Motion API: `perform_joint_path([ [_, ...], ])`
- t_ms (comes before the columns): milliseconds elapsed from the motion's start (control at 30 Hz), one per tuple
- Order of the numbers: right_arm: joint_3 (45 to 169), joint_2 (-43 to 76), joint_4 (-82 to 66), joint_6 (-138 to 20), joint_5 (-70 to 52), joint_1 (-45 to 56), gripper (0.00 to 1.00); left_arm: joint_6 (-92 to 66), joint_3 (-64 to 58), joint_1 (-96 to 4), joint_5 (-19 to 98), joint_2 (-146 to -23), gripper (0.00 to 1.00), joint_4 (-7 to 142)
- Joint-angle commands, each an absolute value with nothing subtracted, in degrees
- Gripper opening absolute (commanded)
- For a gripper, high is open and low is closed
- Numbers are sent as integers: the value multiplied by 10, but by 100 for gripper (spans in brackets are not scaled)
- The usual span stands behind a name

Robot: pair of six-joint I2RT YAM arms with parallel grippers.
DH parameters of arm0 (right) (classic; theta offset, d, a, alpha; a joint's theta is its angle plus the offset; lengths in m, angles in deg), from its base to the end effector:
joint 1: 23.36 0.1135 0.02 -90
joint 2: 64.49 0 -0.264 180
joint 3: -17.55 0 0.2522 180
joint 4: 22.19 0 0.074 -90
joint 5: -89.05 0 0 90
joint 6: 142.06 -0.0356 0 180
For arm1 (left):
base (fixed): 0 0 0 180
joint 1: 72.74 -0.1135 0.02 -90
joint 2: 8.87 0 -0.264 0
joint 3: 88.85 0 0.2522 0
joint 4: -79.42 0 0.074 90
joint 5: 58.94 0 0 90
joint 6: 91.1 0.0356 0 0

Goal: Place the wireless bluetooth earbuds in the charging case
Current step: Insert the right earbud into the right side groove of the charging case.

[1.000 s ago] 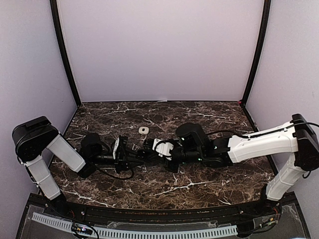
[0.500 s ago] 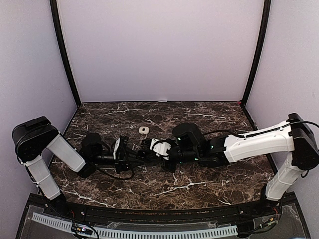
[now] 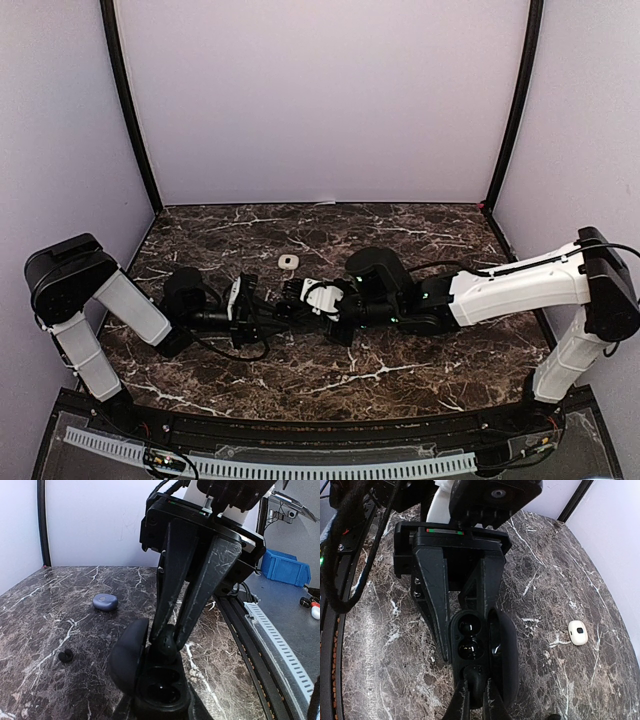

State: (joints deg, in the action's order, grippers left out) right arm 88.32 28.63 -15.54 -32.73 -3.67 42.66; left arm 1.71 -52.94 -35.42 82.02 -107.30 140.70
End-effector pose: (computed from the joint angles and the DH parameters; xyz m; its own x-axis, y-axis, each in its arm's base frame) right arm 0.1462 0.3328 0.2281 0.1218 -0.5398 -0.8329 -0.9423 0.2007 -0.2678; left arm 0.1991 -0.1866 0.1488 0.0318 0.0146 -0.9994 0.9990 0.0294 0.0322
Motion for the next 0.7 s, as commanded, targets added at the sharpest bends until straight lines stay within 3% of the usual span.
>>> perform_joint_path([
  [0, 880, 276, -158, -330, -23, 434, 4, 24, -520, -350, 826, -1058, 0, 1413],
  [200, 880, 276, -154, -329, -15, 433, 1, 24, -520, -350, 826, -1058, 0, 1413],
  [667, 890, 279, -133, -320, -6, 435, 4, 25, -519, -350, 825, -1057, 0, 1408],
])
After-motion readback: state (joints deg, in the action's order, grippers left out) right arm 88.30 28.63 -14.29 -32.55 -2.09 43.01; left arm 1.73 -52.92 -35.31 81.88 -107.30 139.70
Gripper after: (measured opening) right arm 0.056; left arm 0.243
